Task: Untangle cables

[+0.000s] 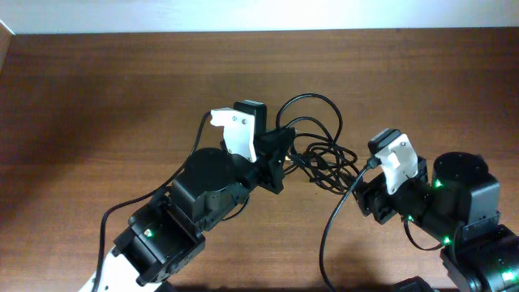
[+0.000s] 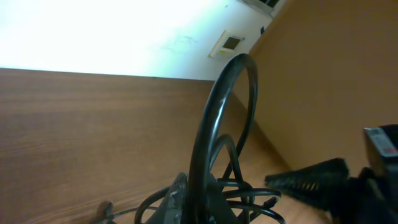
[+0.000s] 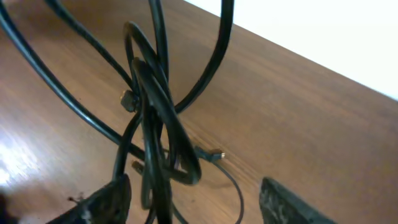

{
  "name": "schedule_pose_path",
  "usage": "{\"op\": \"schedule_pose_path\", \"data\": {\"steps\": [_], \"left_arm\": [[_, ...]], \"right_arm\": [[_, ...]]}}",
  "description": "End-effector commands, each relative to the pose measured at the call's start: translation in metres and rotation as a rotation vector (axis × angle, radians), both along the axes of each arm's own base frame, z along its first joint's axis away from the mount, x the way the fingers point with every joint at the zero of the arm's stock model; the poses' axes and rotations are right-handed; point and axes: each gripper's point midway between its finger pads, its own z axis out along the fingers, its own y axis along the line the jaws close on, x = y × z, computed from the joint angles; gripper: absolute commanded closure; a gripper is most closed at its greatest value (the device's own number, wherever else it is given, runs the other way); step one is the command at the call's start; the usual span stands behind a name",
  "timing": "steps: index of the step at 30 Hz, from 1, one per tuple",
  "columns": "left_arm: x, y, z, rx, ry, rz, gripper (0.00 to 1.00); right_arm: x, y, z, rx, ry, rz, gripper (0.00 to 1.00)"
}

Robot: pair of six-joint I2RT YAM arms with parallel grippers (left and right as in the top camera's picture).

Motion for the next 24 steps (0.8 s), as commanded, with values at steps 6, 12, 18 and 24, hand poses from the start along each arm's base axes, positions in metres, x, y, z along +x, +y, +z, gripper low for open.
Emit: {"op": "schedule_pose_path", "data": {"steps": [6,12,18,24], "left_arm": [[-0.004,-0.004,0.012,-0.024,-0.037,-0.037,1.00],[0.012,0.025,-0.011,0.075,0.004,0.144,1.00],[0.016,0.026,-0.029,0.125,0.050,0.162,1.00],[0.012,0.035,-0.048,0.197,0.101,0.182,1.00]], "right_arm": [[-0.004,0.007,0.006,0.025,-0.006,0.045,0.96],[-0.014,0.022,0.028,0.105,-0.074,0.141,0.96],[-0.021,0.027,0.053,0.153,-0.171,0.185,0.96],[-0.017,0.029,0.069,0.191,-0.225,0.177,0.96]]}}
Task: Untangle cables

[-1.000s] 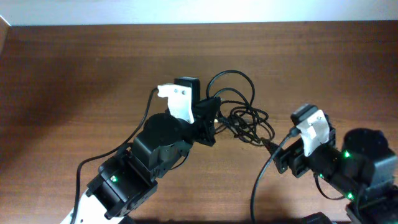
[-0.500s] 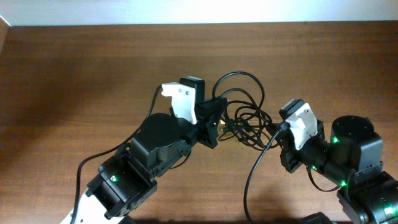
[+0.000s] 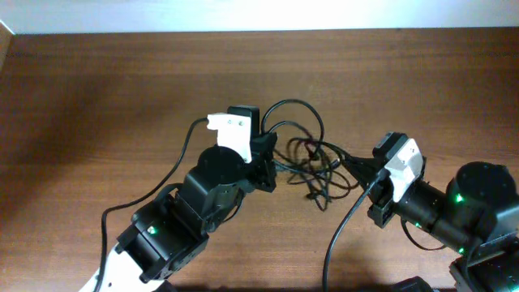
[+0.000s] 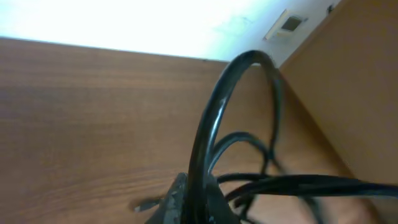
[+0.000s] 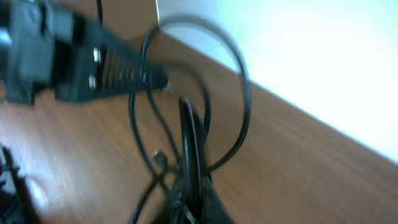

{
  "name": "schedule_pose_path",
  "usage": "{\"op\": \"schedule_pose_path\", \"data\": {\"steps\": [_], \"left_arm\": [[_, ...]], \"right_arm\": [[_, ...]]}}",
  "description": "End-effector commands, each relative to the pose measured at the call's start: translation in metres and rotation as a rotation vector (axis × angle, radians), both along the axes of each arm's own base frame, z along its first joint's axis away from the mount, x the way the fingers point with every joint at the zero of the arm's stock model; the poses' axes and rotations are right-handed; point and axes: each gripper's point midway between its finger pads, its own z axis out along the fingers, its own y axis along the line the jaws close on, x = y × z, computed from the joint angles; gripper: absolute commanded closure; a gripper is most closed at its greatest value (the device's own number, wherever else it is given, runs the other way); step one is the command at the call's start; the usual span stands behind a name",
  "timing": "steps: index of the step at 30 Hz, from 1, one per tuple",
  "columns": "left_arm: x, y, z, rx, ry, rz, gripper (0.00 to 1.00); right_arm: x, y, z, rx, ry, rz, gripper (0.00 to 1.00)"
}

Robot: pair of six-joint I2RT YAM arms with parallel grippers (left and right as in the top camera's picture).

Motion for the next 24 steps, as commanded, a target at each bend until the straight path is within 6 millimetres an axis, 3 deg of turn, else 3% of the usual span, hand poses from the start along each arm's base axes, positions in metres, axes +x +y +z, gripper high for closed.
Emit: {"op": "schedule_pose_path", "data": {"steps": [1,7,12,16,17,19,21,24], "left_arm": [[0.001,0.009,-0.011,0.053,0.022,0.032,1.00],[0.006,0.005,-0.029,0.099,0.064,0.036,1.00],[0.010,0.019,-0.030,0.043,0.104,0.156,1.00],[0.012,0.018,-0.019,-0.012,0.084,0.168,1.00],[0.011,0.019,-0.013,-0.030,0.069,0.167,1.00],[0.008,0.019,-0.003,-0.060,0.048,0.157,1.00],[0.005,0.021,0.010,-0.098,0.018,0.150,1.00],[0.000,0.018,0.023,-0.144,-0.007,0.119,1.00]], "right_arm": [[-0.001,0.002,0.021,0.059,-0.052,0.001,0.96],[0.001,0.001,0.030,0.085,-0.072,-0.013,0.96],[0.032,-0.064,0.020,0.102,-0.010,-0.470,0.96],[0.031,-0.087,-0.004,0.032,0.064,-0.602,0.96],[0.030,-0.088,-0.007,0.023,0.070,-0.609,0.84],[0.029,-0.089,-0.009,0.015,0.079,-0.609,0.27],[0.027,-0.084,-0.011,0.020,0.092,-0.578,0.13],[0.023,-0.071,-0.011,0.034,0.106,-0.502,0.11]]}}
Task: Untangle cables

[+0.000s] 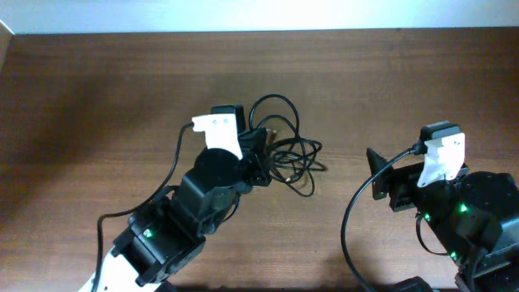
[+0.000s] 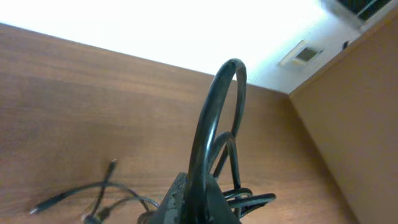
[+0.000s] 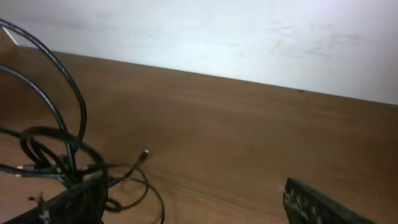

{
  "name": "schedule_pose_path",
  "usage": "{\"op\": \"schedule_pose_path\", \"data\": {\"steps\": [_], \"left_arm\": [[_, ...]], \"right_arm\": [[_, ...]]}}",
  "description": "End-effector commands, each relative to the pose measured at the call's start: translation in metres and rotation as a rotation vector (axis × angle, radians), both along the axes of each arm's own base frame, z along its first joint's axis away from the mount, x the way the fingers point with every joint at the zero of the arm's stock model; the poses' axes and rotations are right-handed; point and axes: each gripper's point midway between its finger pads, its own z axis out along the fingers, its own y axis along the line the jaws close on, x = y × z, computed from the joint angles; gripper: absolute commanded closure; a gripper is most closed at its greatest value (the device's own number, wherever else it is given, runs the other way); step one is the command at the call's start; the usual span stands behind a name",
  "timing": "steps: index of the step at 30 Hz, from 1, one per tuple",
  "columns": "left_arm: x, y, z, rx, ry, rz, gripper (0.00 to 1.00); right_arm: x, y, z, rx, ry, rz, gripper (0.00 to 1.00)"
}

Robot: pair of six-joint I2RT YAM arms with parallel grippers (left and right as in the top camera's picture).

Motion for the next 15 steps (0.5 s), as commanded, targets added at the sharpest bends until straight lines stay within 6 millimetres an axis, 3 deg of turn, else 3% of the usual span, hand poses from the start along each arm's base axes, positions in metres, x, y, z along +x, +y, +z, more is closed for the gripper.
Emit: {"op": "schedule_pose_path", "data": {"steps": [1,5,12,15], "left_arm": [[-0.005,0.000,0.018,-0.066,-0.032,-0.017,1.00],[-0.013,-0.024,0.047,-0.182,-0.097,-0.149,1.00],[-0.018,-0.032,0.054,-0.212,-0.110,-0.201,1.00],[-0.018,-0.034,0.055,-0.215,-0.111,-0.209,1.00]], "right_arm": [[-0.006,0.012,0.005,0.034,-0.002,0.074,0.11],[-0.023,0.047,0.006,0.023,-0.014,0.322,0.11],[-0.029,0.055,0.007,0.022,-0.022,0.388,0.12],[-0.030,0.055,0.005,0.003,-0.022,0.396,0.18]]}}
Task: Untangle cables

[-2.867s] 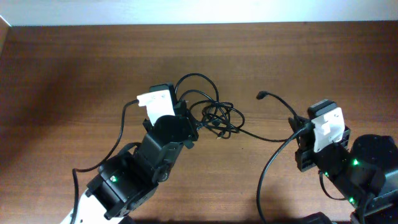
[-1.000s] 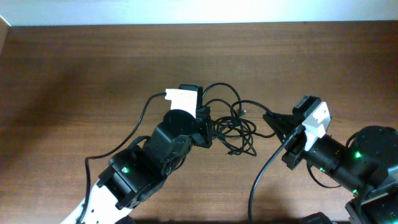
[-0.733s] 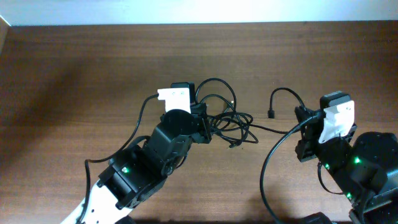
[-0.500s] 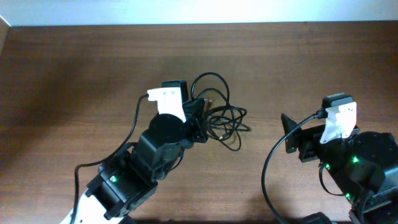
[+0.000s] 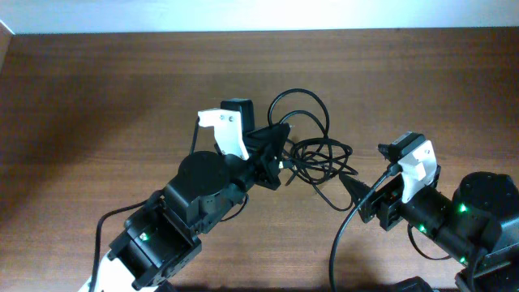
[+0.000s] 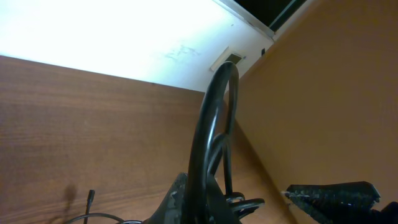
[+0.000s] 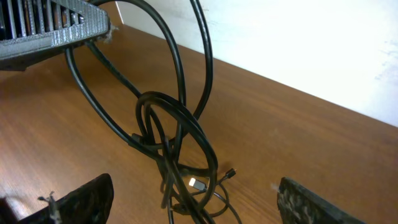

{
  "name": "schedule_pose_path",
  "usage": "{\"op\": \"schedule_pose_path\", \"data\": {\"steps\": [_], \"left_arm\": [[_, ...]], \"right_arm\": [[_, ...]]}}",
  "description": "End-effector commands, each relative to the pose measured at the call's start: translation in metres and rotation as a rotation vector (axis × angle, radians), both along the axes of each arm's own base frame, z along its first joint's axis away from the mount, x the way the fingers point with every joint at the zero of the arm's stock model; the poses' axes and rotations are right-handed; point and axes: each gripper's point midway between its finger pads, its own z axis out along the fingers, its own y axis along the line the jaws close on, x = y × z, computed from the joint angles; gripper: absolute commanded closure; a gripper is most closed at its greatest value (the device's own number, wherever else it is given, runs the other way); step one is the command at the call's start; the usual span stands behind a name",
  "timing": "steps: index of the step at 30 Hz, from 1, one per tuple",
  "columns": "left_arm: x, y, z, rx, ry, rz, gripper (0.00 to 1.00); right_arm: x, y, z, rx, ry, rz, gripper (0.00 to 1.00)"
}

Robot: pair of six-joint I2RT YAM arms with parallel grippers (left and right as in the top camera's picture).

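A tangle of thin black cables [image 5: 320,156] lies mid-table, with one tall loop [image 5: 302,105] rising off the wood. My left gripper [image 5: 276,156] is shut on a thick strand of that loop [image 6: 208,137], which stands up out of the jaws [image 6: 202,202]. My right gripper [image 5: 354,188] is open at the tangle's right edge. In the right wrist view its two fingers [image 7: 81,199] stand wide apart, and the knotted middle of the cables [image 7: 174,143] and a small plug [image 7: 198,183] lie between them, touching neither.
The brown wooden table [image 5: 97,97] runs to a white wall at the back. My arms' own black supply cables [image 5: 336,235] trail over the front of the table. A loose plug end [image 6: 90,196] lies on the wood left of the held loop.
The left gripper has shifted right with the tangle, still shut on it. The right gripper, which stood open well off to the right, is now close in with its fingers either side of the knot.
First both grippers were at the tangle, the left shut on the loop and the right open below the knot. Then the right looked shut on a strand. Later it was open and far right, the tangle staying with the left. Now it is back at the knot, open.
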Motion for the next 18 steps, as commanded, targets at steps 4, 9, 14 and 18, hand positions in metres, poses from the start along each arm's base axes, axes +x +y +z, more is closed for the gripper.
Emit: {"op": "schedule_pose_path", "data": {"steps": [4,9,14,18], "left_arm": [[-0.010,-0.006,0.013,0.023,-0.076,-0.084,1.00],[-0.043,-0.032,0.009,0.203,-0.275,-0.377,1.00],[-0.063,-0.042,0.003,0.245,-0.330,-0.517,1.00],[-0.067,-0.044,0.003,0.244,-0.341,-0.548,1.00]], "right_arm": [[-0.003,0.000,0.002,-0.030,-0.027,0.020,0.19],[0.004,-0.005,0.011,-0.026,-0.069,-0.019,0.19],[0.018,-0.024,0.014,-0.029,-0.078,-0.163,0.19],[0.030,-0.063,0.009,-0.123,-0.086,-0.384,0.19]]}}
